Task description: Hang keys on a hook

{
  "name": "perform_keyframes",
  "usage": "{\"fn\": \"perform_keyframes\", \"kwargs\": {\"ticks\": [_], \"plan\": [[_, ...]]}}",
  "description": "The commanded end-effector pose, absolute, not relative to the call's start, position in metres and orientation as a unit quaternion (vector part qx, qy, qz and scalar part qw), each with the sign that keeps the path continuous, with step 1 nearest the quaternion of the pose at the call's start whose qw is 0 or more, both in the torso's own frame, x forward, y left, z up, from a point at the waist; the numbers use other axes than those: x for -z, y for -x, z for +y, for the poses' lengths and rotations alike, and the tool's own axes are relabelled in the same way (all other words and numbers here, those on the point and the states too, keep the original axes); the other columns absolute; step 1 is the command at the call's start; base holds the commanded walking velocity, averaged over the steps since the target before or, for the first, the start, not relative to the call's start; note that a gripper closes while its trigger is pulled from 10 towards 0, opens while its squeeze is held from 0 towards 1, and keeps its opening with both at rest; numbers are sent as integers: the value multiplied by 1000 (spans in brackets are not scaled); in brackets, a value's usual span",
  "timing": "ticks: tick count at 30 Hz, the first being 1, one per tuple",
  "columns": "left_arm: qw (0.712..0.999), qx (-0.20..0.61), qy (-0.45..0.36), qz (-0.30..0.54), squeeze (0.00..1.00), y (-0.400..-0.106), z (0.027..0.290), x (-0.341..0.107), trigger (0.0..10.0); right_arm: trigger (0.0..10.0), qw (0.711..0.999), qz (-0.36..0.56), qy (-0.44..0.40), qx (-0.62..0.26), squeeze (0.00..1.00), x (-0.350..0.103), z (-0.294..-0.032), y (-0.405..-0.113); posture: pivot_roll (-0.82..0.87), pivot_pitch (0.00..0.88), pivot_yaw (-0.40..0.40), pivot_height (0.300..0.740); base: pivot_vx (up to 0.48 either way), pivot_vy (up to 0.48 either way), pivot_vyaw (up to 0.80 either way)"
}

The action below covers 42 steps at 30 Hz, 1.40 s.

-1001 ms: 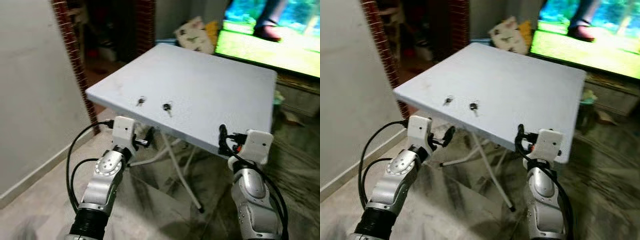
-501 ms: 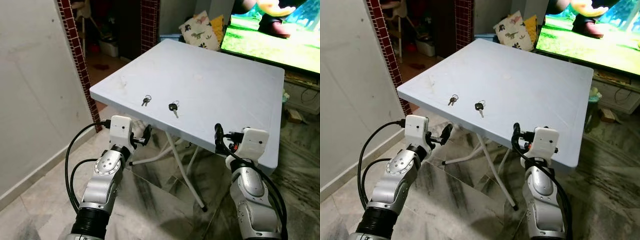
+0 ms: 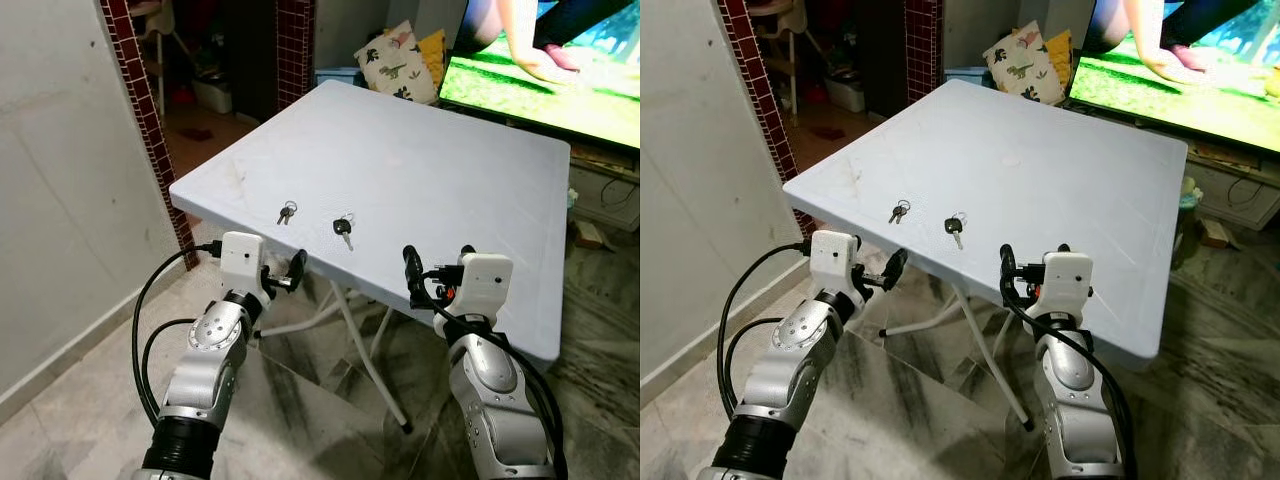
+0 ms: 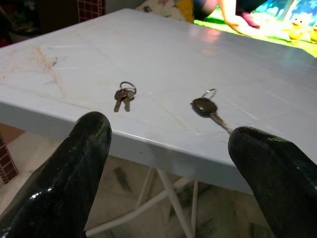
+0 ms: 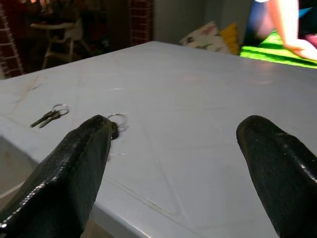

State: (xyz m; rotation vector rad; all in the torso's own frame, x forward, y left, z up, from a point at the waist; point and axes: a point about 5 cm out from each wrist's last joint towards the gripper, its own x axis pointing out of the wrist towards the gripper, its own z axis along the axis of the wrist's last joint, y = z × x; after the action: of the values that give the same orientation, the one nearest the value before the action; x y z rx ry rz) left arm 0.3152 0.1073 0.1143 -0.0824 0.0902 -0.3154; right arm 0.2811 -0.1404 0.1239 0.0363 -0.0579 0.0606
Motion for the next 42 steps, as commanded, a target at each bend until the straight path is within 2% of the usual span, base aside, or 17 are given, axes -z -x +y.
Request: {"fn": "perform_keyframes", "kwargs": {"ticks": [1,21,28,35,42], "plan": [[986,158,43,41,0,-315,107,-117,10000,10000,999,-36,-11,-36,0,-128,-140,-281,65,0,-57,740,416,0,0],[985,158,46,47,0,-314,104,-114,10000,10000,998,-39,-5,-46,0,-130,-138,-281,64,0,-58,740,430,0,0],[987,146,35,52,0,-311,106,-111,10000,10000,998,-40,0,-51,0,-130,-137,-281,67,0,-58,740,0,0,0],[992,105,0,64,0,-302,120,-102,10000,10000,997,-45,5,-57,0,-131,-134,-284,80,0,-63,740,0,0,653],[993,98,-17,69,0,-295,127,-100,10000,10000,997,-45,4,-58,0,-131,-133,-286,89,0,-66,740,0,0,693]]}}
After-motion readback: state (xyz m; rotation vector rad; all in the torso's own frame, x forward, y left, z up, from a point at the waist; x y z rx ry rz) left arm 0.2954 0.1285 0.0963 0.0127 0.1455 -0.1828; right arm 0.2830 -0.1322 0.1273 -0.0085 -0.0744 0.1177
